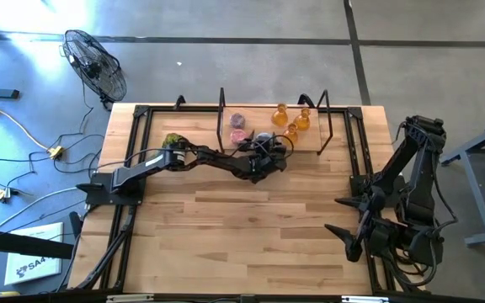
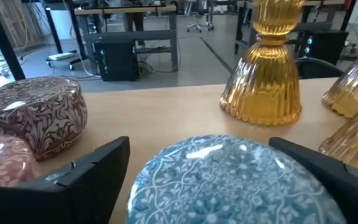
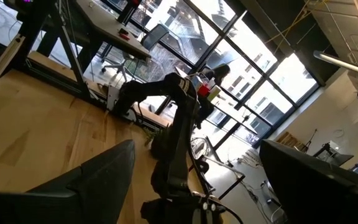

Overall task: Pick & Place candle stick holders
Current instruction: Put the blue patterned scented candle on the shelf, then return to Home Position

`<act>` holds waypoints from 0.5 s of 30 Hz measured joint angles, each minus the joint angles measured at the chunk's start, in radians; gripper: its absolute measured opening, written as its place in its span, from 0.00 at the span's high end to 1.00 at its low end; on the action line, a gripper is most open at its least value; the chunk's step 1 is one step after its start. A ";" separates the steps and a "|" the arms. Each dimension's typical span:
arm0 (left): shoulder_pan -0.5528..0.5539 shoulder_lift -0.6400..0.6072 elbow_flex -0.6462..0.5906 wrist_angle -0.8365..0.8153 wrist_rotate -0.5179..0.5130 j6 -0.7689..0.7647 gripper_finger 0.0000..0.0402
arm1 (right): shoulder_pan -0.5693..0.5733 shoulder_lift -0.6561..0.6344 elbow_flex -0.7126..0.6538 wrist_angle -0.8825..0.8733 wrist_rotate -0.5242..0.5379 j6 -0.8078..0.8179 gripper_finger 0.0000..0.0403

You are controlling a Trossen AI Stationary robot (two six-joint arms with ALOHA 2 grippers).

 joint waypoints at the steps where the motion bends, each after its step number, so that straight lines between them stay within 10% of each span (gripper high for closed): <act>1: 0.000 0.000 0.000 0.007 -0.002 0.007 0.06 | 0.000 0.000 0.000 0.000 0.000 0.000 0.16; 15: -0.045 0.000 0.000 0.425 -0.076 0.479 0.06 | 0.000 0.000 0.000 0.000 0.000 -0.001 0.16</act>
